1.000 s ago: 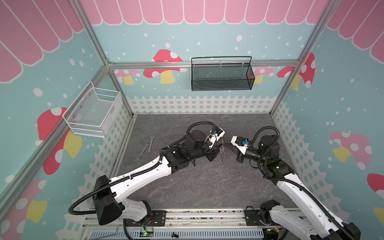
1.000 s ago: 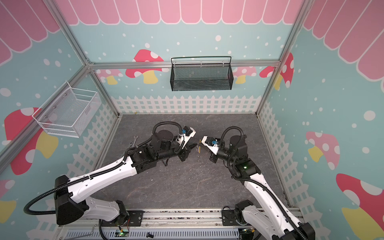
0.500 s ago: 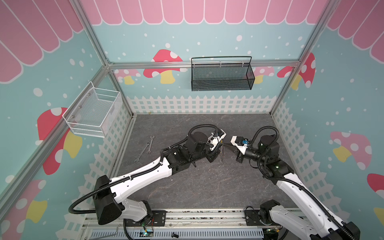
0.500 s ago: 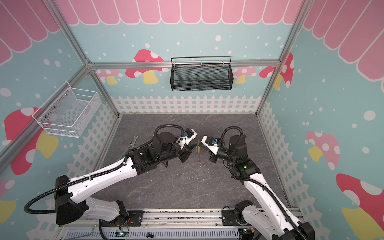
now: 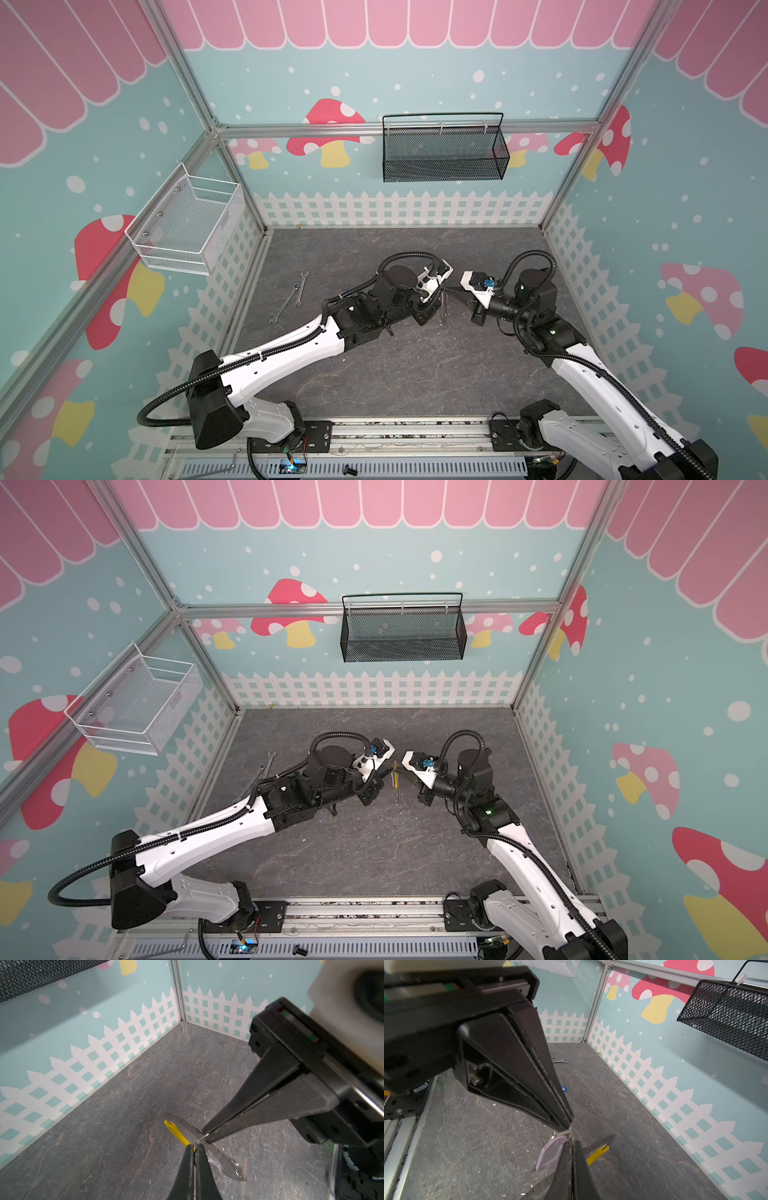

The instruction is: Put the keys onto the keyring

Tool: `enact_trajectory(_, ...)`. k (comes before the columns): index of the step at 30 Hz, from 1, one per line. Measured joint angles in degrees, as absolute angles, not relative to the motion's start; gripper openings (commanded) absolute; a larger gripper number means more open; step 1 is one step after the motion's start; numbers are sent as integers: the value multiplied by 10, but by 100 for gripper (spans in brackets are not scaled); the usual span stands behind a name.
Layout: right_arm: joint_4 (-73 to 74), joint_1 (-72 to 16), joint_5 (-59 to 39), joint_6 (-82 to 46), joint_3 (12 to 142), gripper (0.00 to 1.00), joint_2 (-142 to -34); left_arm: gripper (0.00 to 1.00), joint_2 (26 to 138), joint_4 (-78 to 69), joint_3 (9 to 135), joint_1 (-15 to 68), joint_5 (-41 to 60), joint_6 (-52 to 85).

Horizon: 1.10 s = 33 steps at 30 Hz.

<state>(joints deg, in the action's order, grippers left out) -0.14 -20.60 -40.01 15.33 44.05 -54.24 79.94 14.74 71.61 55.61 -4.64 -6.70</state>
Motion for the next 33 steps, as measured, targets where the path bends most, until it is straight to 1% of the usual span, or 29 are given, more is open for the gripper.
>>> enact_trajectory(20,1,-206,-406,151,445,0,-541,0,799,162,716,556,-68,-69)
enact_trajectory(25,17,-206,-407,140,445,0,-532,0,799,152,707,552,-44,-57)
enact_trajectory(31,48,-206,-412,123,435,0,-530,0,799,129,695,531,13,-27)
enact_trajectory(32,54,-206,-413,121,432,0,-530,4,799,123,690,528,23,-23)
enact_trajectory(33,60,-206,-415,118,429,0,-530,14,799,115,684,524,34,-18)
